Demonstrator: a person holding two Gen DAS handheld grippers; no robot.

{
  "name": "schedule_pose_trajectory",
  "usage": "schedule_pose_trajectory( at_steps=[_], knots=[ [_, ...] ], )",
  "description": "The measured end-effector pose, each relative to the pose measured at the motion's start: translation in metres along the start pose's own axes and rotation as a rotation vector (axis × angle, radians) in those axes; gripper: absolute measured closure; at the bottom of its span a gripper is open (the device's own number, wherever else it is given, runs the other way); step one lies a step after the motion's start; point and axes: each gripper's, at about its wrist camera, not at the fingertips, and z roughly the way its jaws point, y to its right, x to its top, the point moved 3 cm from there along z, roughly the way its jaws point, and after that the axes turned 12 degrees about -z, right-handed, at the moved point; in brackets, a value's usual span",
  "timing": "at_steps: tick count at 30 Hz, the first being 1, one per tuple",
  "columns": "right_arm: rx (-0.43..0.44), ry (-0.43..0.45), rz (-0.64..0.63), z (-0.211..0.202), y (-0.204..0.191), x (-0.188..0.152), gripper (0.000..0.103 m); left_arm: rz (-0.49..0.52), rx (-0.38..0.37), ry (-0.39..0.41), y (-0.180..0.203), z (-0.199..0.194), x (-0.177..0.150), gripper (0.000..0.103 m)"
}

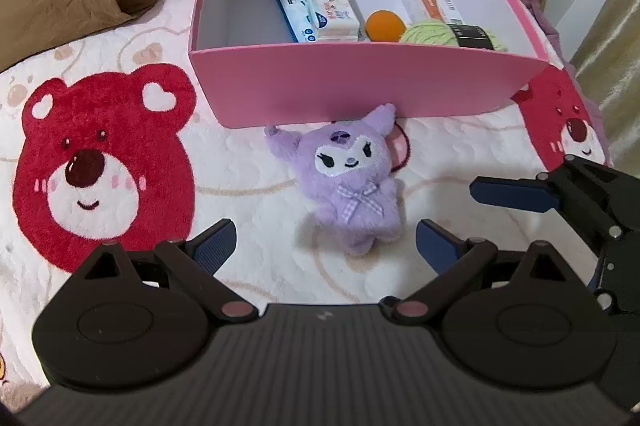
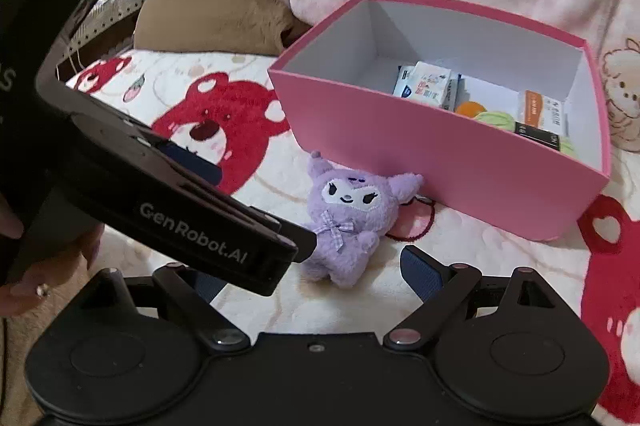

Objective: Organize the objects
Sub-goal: 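Reach the left tool to the purple plush toy beside the box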

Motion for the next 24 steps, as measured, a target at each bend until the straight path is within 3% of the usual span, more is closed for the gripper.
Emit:
schedule_pose_trajectory(
  at_steps=[5,17,19,20,22,24],
  knots=[
    [0.012,-0.024,-0.013,0.015,0.004,0.002,0.01,-0.039,0.031,-0.002,-0.01,0.02,0.011,0.005],
    [0.01,0.0,0.111,0.057,0.019,-0.014,0.012,-0.141,-0.029,-0.019,-0.023,0.04,0.015,0.009],
    [-0.01,-0.006,0.095,0.063,0.016,-0.017,0.018,-0.156,-0.033,-0.009,-0.024,0.044,0.016,0.02],
    [-0.032,-0.011,0.08,0.064,0.014,-0.019,0.026,-0.149,-0.033,-0.014,-0.024,0.048,0.015,0.037],
    [-0.063,-0.017,0.045,0.066,0.01,-0.023,0.033,-0.144,-0.06,-0.026,-0.023,0.053,0.013,0.044],
    [-0.043,0.007,0.028,0.061,0.005,-0.023,0.05,-0.144,-0.098,-0.016,-0.021,0.052,0.012,0.058]
  ],
)
